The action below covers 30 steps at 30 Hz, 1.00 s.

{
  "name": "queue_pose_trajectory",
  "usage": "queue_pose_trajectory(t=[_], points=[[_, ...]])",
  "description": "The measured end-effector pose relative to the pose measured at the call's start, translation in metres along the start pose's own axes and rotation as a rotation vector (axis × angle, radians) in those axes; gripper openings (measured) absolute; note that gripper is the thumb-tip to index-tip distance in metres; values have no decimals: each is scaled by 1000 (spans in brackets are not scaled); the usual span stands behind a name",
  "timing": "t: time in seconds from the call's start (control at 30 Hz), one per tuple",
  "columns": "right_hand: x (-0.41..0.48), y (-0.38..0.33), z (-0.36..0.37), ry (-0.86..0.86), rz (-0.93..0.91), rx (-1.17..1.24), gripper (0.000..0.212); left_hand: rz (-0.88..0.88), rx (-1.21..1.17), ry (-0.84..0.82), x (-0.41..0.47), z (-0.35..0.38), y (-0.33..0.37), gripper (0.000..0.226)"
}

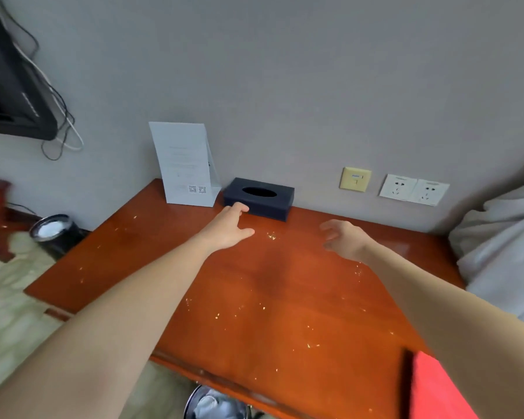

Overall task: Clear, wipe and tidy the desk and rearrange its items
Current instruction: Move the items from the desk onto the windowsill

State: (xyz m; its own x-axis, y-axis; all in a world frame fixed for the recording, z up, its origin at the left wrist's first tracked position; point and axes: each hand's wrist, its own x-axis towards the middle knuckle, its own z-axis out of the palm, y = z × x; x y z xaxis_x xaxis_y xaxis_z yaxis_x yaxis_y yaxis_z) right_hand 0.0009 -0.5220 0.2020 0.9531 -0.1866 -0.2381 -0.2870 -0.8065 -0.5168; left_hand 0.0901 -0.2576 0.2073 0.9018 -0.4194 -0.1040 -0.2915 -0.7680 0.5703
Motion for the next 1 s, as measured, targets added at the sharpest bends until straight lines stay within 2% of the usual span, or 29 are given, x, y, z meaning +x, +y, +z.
queue_pose_trajectory(t=[0.27, 0.67, 0.87, 1.0], points=[[111, -20, 12, -93, 23, -14, 62, -142, -12, -12, 102, -22, -63, 69], [259, -11, 48, -212, 140, -43, 81, -253, -54, -90, 239, 4, -129, 72], [319, 1, 75, -185, 166, 35, 95, -315, -77, -109, 299, 29, -153, 84], [342, 3, 87, -178, 153, 117, 104, -297, -114, -136, 323, 39, -165, 86]])
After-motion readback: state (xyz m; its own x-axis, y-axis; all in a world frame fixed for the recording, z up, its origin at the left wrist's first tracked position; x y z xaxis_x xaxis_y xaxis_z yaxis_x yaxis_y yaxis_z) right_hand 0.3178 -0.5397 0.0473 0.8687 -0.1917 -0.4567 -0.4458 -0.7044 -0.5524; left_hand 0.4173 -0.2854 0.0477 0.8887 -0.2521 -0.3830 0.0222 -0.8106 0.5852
